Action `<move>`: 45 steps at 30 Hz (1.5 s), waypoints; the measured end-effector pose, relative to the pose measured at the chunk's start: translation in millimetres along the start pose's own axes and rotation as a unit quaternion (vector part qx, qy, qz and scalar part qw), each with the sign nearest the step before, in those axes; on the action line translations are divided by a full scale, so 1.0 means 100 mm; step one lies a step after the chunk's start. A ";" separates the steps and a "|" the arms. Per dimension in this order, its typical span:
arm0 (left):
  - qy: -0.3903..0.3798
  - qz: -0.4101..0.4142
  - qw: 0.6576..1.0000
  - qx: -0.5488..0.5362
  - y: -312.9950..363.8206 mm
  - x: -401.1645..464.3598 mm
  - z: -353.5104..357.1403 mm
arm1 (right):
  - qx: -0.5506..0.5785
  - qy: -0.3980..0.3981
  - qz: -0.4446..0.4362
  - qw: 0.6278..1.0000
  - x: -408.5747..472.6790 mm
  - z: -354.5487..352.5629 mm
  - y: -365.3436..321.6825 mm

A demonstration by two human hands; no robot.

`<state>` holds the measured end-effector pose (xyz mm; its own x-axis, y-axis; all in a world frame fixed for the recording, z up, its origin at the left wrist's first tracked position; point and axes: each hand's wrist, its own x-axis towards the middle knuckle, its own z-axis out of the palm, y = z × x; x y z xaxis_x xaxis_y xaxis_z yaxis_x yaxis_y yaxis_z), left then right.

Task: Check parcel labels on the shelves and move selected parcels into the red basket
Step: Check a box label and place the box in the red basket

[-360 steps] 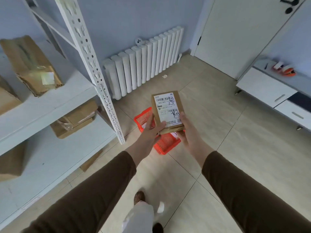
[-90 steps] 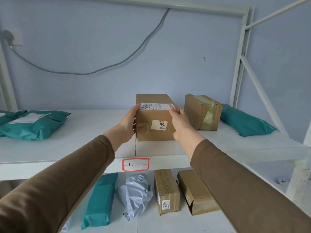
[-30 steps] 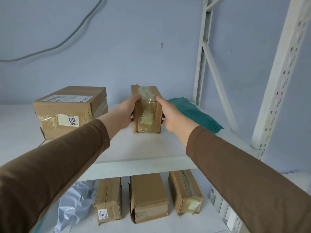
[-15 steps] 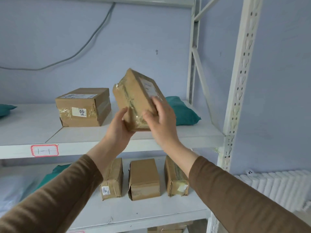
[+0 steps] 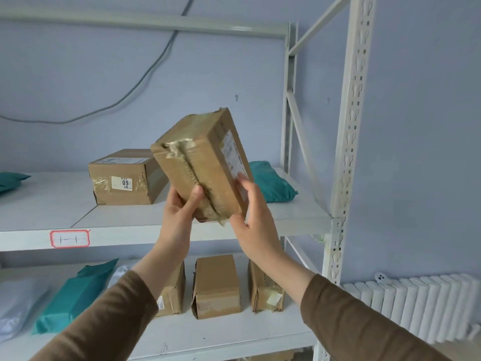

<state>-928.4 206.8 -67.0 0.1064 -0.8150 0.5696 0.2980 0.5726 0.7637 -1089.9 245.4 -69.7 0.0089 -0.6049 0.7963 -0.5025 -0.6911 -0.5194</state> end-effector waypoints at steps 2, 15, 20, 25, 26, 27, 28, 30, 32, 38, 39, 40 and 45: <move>-0.003 0.064 0.996 0.065 -0.01 -0.06 0.09 | 0.033 0.002 0.048 0.998 0.01 -0.04 0.05; -0.002 -0.005 0.998 -0.062 -0.24 0.10 0.12 | -0.050 0.065 -0.121 0.989 0.08 -0.17 0.23; -0.025 -0.147 0.983 -0.111 -0.27 0.15 0.10 | -0.087 0.058 -0.158 0.982 0.18 -0.19 0.31; -0.029 -0.148 0.979 -0.137 -0.30 0.16 0.18 | 0.201 -0.059 0.178 0.962 0.19 -0.27 0.26; -0.034 -0.153 0.978 -0.140 -0.30 0.16 0.21 | 0.246 -0.089 0.219 0.940 0.18 -0.27 0.26; -0.034 -0.160 0.977 -0.140 -0.31 0.17 0.21 | 0.271 -0.113 0.245 0.924 0.16 -0.27 0.26; -0.037 -0.169 0.976 -0.135 -0.33 0.17 0.22 | 0.287 -0.127 0.261 0.913 0.16 -0.28 0.26; -0.038 -0.187 0.975 -0.115 -0.40 0.21 0.18 | 0.309 -0.119 0.291 0.898 0.17 -0.30 0.26; -0.033 -0.215 0.972 -0.090 -0.49 0.26 0.13 | 0.328 -0.079 0.329 0.882 0.20 -0.33 0.23; -0.055 -0.260 0.961 -0.078 -0.47 0.27 0.17 | 0.322 -0.034 0.382 0.866 0.22 -0.37 0.18; -0.060 -0.259 0.962 -0.069 -0.43 0.26 0.18 | 0.318 -0.030 0.380 0.868 0.21 -0.37 0.18; -0.072 -0.253 0.963 -0.059 -0.38 0.22 0.21 | 0.314 -0.024 0.377 0.871 0.19 -0.38 0.19; -0.125 -0.206 0.970 -0.016 -0.24 0.01 0.41 | 0.330 -0.004 0.356 0.874 0.00 -0.55 0.27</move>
<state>-974.3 196.2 -72.7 -0.2601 -0.9248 0.2775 0.2971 0.1968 0.9343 -1151.2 248.7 -65.9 -0.0952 -0.9755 0.1981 0.2249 -0.2149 -0.9504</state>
